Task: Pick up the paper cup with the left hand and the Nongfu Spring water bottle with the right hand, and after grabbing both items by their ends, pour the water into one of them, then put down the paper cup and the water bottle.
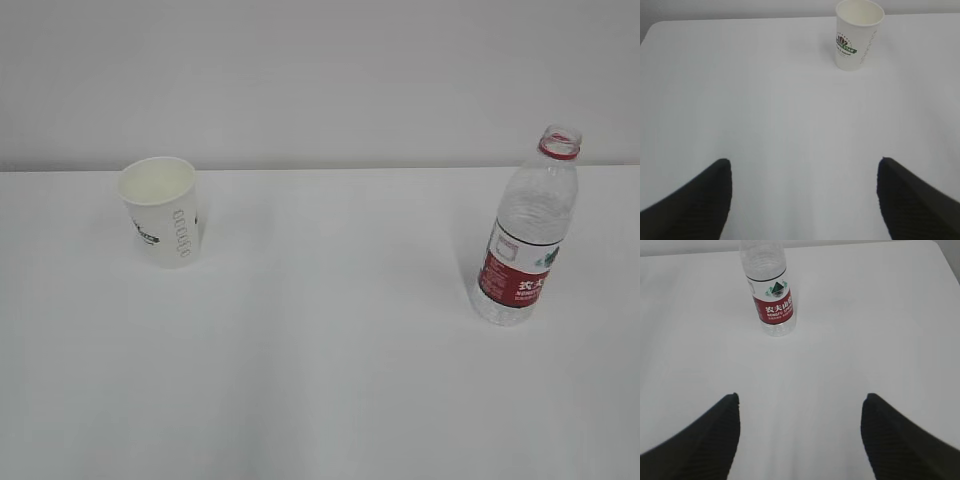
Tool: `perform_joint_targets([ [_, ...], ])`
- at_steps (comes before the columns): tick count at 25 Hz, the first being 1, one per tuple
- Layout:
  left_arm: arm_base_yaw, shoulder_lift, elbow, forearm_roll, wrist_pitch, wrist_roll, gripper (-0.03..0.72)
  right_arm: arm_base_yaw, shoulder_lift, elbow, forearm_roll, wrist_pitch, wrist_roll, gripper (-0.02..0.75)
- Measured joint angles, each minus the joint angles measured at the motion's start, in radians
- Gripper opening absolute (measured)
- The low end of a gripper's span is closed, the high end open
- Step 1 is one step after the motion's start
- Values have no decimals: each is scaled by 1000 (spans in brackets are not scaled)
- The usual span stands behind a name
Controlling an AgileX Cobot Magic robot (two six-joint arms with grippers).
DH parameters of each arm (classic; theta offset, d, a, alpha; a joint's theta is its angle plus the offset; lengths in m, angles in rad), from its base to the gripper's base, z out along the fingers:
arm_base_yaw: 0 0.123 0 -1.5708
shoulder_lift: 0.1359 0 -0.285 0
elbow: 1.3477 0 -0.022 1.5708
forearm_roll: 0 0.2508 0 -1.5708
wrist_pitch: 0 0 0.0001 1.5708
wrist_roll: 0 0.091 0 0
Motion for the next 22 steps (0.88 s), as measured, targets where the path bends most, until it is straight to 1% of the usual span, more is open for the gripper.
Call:
perform_joint_targets([
  [8,0,0,0,2,0,0,653,0,0,0,0,0,0,568],
  [22,0,0,0,2,0,0,607,0,0,0,0,0,0,569],
])
